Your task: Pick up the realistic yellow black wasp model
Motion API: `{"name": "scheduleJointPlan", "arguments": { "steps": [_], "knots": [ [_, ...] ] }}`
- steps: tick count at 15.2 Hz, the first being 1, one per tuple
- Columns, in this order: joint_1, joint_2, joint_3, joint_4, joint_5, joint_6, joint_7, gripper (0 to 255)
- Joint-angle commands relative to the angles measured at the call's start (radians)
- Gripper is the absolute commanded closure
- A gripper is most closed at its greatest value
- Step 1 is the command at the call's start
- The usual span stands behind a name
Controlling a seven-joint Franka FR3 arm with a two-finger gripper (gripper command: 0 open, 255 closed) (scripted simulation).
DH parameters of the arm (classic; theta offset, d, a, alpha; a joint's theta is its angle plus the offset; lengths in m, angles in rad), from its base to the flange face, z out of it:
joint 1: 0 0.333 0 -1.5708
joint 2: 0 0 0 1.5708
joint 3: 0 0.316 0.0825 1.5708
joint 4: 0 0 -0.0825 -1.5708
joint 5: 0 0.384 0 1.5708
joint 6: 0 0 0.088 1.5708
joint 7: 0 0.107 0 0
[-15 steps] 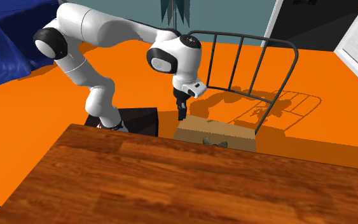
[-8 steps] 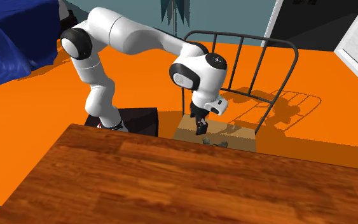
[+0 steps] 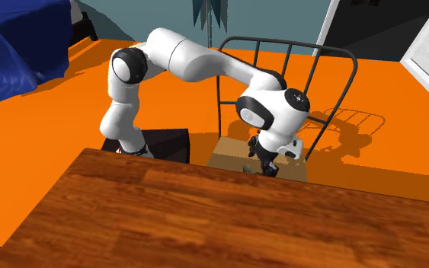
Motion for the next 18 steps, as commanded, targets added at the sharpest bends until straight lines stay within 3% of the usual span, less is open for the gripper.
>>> {"name": "scheduleJointPlan", "arguments": {
  "steps": [1, 2, 11, 12, 18],
  "knots": [
    [-0.047, 0.113, 0.013, 0.146, 0.042, -0.049, -0.056, 0],
    [-0.064, 0.152, 0.020, 0.197, 0.053, -0.066, -0.070, 0],
    [-0.058, 0.167, 0.027, 0.117, 0.061, 0.026, -0.082, 0],
    [-0.060, 0.170, 0.027, 0.123, 0.062, 0.024, -0.083, 255],
    [-0.060, 0.170, 0.027, 0.122, 0.062, 0.024, -0.083, 255]
  ]
}}
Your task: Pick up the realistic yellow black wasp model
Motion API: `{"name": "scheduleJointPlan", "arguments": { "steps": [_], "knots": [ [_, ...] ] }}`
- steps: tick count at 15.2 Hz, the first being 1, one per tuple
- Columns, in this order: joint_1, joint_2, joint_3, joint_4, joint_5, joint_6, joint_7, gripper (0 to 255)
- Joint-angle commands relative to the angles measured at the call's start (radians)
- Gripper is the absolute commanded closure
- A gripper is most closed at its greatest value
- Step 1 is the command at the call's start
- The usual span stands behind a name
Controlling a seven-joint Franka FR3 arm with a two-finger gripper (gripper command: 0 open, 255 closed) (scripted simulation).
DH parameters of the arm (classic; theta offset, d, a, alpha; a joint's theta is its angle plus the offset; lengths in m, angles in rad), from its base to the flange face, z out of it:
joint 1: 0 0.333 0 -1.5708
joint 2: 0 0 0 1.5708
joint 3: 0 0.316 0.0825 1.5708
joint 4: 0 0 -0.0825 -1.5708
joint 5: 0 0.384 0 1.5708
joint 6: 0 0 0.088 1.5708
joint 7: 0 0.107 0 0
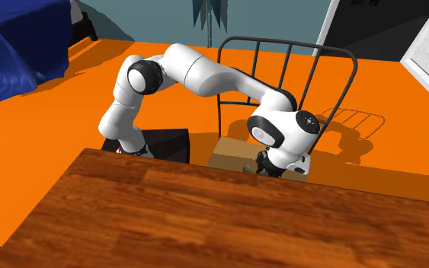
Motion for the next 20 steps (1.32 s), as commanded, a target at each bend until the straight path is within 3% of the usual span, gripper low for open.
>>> {"name": "scheduleJointPlan", "arguments": {
  "steps": [1, 20],
  "knots": [
    [0.000, 0.000, 0.000, -0.001, 0.000, 0.000, 0.000, 255],
    [-0.020, -0.018, -0.008, 0.178, -0.012, -0.191, 0.026, 255]
  ]
}}
